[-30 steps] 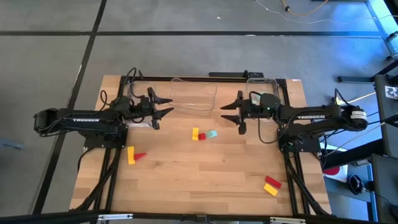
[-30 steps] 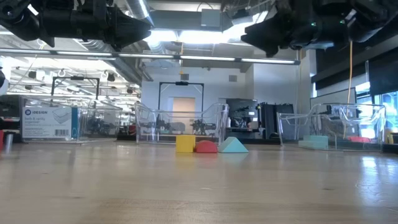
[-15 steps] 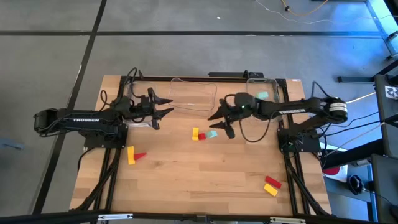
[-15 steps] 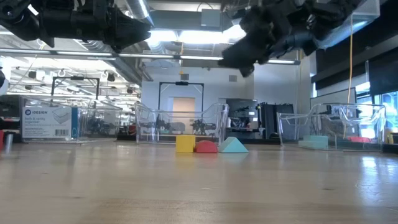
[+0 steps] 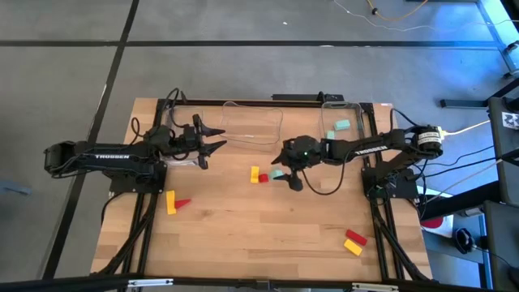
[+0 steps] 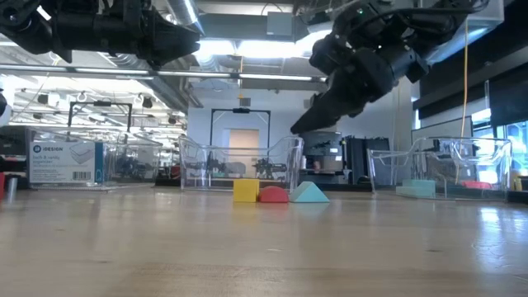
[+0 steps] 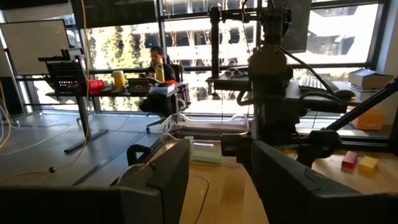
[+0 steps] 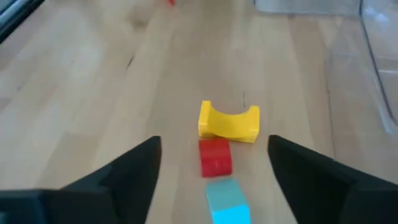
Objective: Sort & place blocks by color
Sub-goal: Put the blue block into the right transparent bin
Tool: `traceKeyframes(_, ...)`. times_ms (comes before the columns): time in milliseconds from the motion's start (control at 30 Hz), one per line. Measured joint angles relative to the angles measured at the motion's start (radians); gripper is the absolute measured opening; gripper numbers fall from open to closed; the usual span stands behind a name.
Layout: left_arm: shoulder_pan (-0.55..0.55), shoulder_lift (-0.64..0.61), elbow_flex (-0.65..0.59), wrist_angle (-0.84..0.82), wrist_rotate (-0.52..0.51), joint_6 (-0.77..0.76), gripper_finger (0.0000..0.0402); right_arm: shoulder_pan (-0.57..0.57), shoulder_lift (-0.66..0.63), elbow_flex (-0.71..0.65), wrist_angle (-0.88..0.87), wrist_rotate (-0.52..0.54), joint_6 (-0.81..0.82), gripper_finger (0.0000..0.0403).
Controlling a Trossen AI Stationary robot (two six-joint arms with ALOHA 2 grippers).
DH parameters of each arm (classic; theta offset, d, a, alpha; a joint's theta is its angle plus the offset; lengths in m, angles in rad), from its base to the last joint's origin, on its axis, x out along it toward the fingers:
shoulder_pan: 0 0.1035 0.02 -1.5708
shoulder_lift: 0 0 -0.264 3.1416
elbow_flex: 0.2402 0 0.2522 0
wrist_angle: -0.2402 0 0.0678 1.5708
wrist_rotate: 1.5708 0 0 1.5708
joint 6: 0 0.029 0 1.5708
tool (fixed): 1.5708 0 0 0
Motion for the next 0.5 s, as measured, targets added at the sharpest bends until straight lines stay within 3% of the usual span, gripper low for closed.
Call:
traceKeyframes(167, 0.000, 0.000, 0.000, -0.001, 0.000, -0.003, 0.0165, 0.000, 0.000, 0.000, -0.037, -0.001, -0.026, 0.0337)
traceKeyframes(500, 0.000, 0.000, 0.000, -0.002, 0.000, -0.004, 0.0165, 0.000, 0.029, 0.000, -0.051, -0.052, -0.036, 0.0332)
